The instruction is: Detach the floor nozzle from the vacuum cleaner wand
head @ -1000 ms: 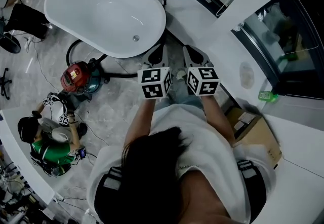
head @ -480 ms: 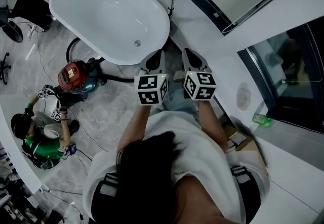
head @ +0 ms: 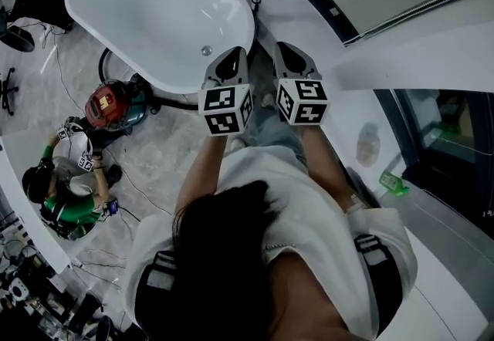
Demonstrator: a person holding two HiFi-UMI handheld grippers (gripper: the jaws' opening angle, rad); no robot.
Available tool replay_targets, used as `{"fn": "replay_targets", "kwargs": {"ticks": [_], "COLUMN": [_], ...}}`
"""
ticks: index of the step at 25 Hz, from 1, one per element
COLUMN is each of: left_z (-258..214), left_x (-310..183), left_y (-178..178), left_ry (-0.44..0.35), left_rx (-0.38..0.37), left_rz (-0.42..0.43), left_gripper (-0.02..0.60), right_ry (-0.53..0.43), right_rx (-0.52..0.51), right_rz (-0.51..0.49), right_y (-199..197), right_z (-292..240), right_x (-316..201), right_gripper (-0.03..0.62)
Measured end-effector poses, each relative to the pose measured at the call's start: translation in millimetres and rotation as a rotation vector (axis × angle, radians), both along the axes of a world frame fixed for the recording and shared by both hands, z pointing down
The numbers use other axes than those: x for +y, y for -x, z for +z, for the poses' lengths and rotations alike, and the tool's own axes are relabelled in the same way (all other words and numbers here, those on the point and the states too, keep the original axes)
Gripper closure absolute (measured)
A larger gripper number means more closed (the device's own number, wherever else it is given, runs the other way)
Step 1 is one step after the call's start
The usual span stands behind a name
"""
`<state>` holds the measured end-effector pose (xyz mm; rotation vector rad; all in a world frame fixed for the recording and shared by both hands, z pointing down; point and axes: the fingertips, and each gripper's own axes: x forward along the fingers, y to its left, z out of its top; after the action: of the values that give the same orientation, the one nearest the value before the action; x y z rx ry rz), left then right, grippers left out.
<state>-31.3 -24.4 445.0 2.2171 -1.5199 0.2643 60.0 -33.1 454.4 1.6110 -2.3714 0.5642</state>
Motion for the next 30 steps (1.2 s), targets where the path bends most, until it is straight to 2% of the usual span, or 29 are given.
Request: {"fn": "replay_targets", "kwargs": {"ticks": [7, 13, 20, 30], "left_z": [-8, -7, -9, -13], "left_x": [-42, -70, -89, -100], "left_y": [-29, -36, -57, -51], "left_ry": [0.0, 0.002, 0.004, -0.019], "left_rx": [0.001, -0.009, -0.015, -0.011], "left_rz": [-0.029, -0.059, -0.078, -0.106], "left_gripper": [0.577, 0.577, 0.577, 0.577], "right_ry": [-0.009, -0.016, -0.018, -0.028], "right_rx": [0.011, 0.021, 0.016, 0.022], "right_rz": [-0.055, -0.09, -0.104, -0.124], "right_y": [-18, -22, -43, -42], "right_z": [-12, -14, -19, -19], "right_x": [-47, -76, -100, -115], "right_gripper": [0.579, 0.579, 0.579, 0.579]}}
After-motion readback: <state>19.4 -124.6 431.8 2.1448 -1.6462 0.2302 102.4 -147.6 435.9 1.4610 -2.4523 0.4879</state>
